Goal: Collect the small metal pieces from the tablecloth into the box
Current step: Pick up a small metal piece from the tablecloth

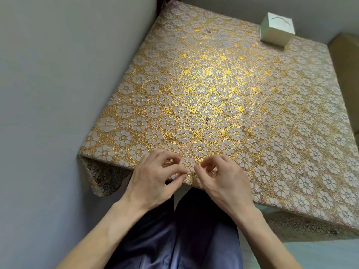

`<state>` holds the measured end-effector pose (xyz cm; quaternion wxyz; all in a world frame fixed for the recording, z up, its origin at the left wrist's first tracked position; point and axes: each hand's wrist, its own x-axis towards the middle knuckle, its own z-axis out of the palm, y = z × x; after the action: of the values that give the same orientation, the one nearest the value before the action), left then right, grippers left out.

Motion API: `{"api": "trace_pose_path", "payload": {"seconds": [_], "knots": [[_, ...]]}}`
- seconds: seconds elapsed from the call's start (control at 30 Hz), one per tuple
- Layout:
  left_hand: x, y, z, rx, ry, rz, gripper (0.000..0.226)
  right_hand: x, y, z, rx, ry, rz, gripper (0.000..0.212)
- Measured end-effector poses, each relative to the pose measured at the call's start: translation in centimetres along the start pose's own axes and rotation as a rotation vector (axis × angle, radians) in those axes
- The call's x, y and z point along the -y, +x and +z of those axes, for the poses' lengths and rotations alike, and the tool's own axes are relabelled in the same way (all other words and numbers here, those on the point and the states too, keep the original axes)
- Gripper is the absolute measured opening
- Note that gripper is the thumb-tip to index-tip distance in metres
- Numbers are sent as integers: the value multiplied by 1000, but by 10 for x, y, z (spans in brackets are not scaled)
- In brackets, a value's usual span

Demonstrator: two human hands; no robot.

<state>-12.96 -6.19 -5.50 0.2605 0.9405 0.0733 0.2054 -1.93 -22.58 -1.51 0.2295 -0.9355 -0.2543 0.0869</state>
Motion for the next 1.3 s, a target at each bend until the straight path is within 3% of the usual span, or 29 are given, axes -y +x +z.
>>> {"api": "trace_pose_path", "payload": {"seconds": [0.2,0.43,0.5,0.67,0.83,0.9,1.07,1.3], "knots": [[4,-5,5,-33,-15,-5,15,13,9,1,82,-76,115,29],[5,-7,9,-61,-29,-6,14,26,15,-4,294,-263,84,30],[5,-6,9,-55,-32,-1,16,22,15,-7,330,-148,90,27],[6,-5,7,-35,-26,2,16,12,12,-23,406,468,276,25],[7,-4,6,-5,-22,2,20,9,7,-24,343,740,331,36],[7,-4,6,4,-19,1,21,8,6,-23,295,630,285,29],[6,-4,5,5,-14,4,21,2,-1,-17,115,31,-18,15],[5,-4,5,-13,-24,-10,20,2,-6,-4,89,-30,-116,7]]}}
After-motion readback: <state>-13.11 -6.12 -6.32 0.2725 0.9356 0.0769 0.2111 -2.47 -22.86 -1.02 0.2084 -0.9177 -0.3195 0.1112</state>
